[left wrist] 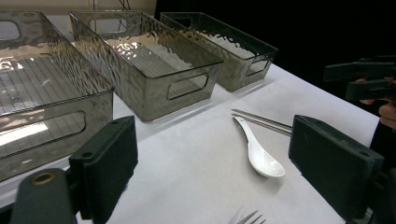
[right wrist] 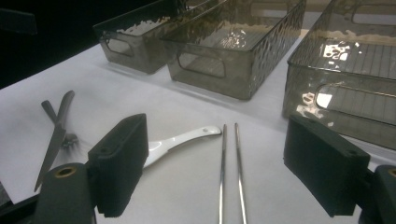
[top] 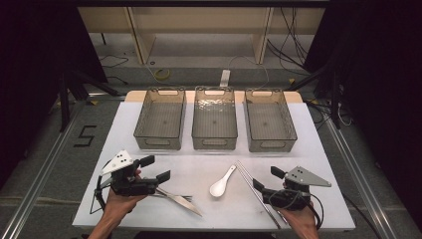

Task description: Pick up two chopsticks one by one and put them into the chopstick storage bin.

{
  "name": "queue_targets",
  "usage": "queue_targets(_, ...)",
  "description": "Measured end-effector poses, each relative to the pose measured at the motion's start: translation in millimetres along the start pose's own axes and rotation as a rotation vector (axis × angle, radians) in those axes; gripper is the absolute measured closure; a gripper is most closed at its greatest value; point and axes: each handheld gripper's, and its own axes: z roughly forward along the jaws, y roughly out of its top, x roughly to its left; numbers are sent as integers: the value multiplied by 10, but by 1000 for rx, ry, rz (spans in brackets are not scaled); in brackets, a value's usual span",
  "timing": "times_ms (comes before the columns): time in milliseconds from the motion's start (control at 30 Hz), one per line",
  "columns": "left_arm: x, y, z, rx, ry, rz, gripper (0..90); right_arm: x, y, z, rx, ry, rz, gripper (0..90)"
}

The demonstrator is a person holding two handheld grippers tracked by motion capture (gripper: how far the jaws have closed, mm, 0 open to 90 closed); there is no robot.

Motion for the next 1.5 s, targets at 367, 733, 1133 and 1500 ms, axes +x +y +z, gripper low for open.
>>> queue_targets(367, 4, 1, 0, 3, -2, -2, 151, -17, 53, 39, 107, 29, -16, 231)
queue_targets(733, 21, -5, 4, 6, 3, -12, 151, -107, 174, 162, 437, -50, -100, 261)
queue_targets(1133, 12, -3, 5, 10, 2, -9, 151, -113, 262, 386, 741, -70, -186, 362)
queue_targets(1500, 2, 0, 8, 13, -1, -5, 151, -134, 199, 536, 871, -88, -229, 442)
